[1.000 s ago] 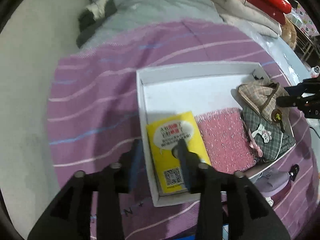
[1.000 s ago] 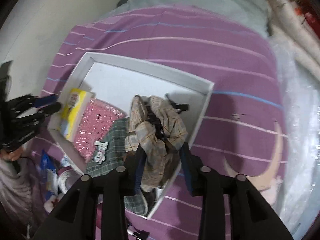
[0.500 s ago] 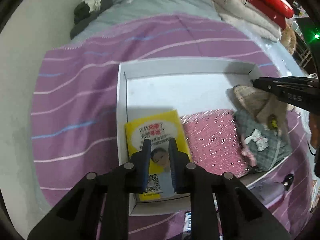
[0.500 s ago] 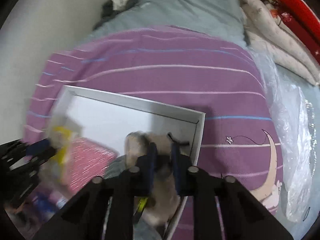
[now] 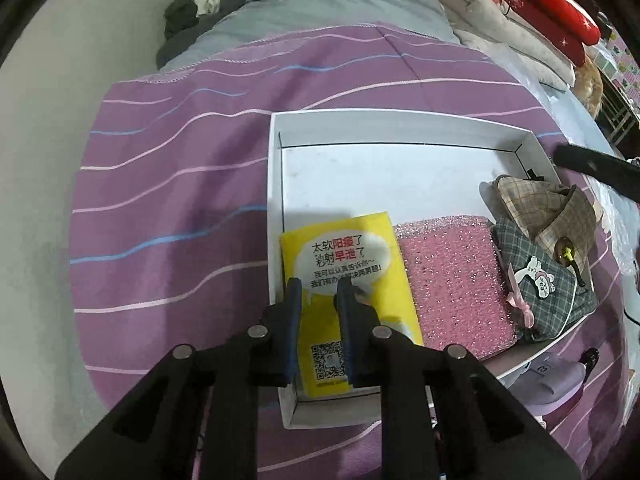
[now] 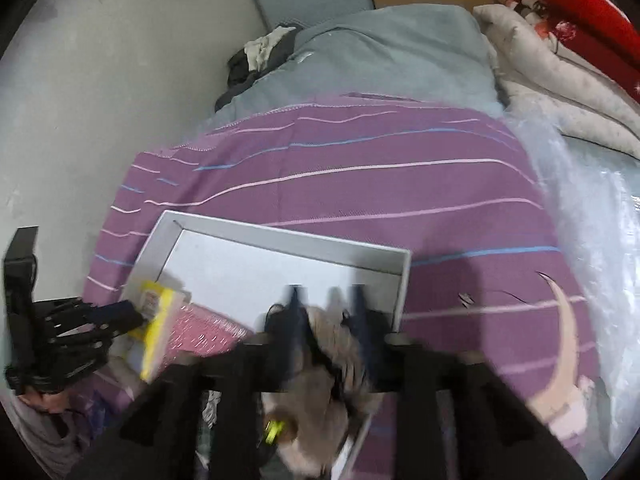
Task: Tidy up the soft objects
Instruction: 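Lower yellow pack beside sponge with left tool while right tool drops cloth on pouch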
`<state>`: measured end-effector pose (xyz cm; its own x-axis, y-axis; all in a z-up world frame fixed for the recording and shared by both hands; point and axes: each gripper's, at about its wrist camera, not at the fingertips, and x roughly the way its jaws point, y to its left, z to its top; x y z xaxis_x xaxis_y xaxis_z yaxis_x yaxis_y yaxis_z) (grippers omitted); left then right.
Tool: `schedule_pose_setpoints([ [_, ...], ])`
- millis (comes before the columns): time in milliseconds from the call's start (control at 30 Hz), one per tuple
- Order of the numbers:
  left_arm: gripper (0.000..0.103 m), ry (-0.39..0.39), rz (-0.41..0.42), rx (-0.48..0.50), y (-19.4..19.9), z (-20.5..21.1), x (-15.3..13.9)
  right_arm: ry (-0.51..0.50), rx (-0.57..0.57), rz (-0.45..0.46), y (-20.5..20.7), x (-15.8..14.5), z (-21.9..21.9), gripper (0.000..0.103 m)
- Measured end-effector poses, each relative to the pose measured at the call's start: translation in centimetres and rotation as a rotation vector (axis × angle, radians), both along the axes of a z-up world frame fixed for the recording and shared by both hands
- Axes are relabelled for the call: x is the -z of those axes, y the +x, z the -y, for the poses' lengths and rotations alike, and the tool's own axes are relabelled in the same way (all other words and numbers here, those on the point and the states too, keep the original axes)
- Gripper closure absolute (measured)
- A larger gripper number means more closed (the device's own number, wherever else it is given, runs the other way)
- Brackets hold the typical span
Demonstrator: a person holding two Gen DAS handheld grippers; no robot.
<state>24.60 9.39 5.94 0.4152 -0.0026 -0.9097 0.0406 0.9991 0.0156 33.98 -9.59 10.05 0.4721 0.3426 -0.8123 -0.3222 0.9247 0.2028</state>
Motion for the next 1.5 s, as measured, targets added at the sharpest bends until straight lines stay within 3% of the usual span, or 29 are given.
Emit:
schedule_pose_setpoints([
  [133,0.084,-0.017,0.004,-0.007,0.0,0.0,-0.2,-0.138,-0.073,-0.01,-2.8,-1.1,-2.4,0.052],
  [267,0.084,-0.009,-0.001,0.008,-0.3,0.5,-0.1,-0.339,-0.093,-0.06,-4.6,1.0,-5.3,0.051],
  [333,0.084,-0.002,0.004,0.018,-0.3,0.6,-0.2,-0.438,-0.062,-0.085,-4.5,2.7,-5.9,0.046],
  [367,0.084,0.002,0.006,0.021,-0.4,0.7,-0.2,-0.454,-0.06,-0.087,-4.4,3.2,-6.2,0.038],
  [433,0.084,0.007,0.009,0.027,-0.5,0.8,-0.2,-0.492,-0.064,-0.053,-4.4,3.7,-6.8,0.043],
  [467,0.084,0.006,0.009,0.03,-0.4,0.8,-0.2,-0.507,-0.061,-0.033,-4.4,3.6,-6.8,0.054],
  [500,0.084,0.003,0.009,0.031,-0.5,0.8,-0.2,-0.498,-0.061,-0.023,-4.4,3.4,-6.6,0.057],
  [533,0.084,0.001,0.009,0.032,-0.5,0.8,-0.2,-0.427,-0.077,-0.039,-4.2,3.0,-6.0,0.058],
  [600,0.084,-0.001,0.009,0.031,-0.5,0.7,-0.2,-0.31,-0.095,-0.063,-3.7,2.3,-4.7,0.087],
  [700,0.084,-0.013,0.011,0.032,-0.6,0.6,-0.2,-0.157,-0.132,-0.106,-2.7,1.5,-2.4,0.087],
  [867,0.084,-0.016,0.029,0.049,-0.9,0.5,-0.5,0.01,-0.19,-0.211,-1.2,2.4,0.5,0.087],
  [1133,0.084,-0.043,-0.005,0.048,-0.5,0.4,0.4,-0.083,-0.329,-0.246,-0.8,2.6,0.0,0.087],
  [1233,0.084,-0.028,-0.005,0.047,-0.6,0.6,0.9,-0.105,-0.307,-0.253,-0.6,3.0,-0.1,0.086],
  [1333,0.084,-0.022,0.009,0.05,-1.0,0.6,0.7,-0.169,-0.257,-0.199,-0.7,2.7,-0.3,0.083],
  [1400,0.084,-0.027,0.013,0.056,-1.3,0.5,0.5,-0.159,-0.239,-0.153,-1.1,1.8,-0.2,0.065],
  [1500,0.084,-0.025,0.03,0.055,-1.8,0.4,0.0,-0.036,-0.197,-0.056,-1.8,-0.6,0.3,0.053],
])
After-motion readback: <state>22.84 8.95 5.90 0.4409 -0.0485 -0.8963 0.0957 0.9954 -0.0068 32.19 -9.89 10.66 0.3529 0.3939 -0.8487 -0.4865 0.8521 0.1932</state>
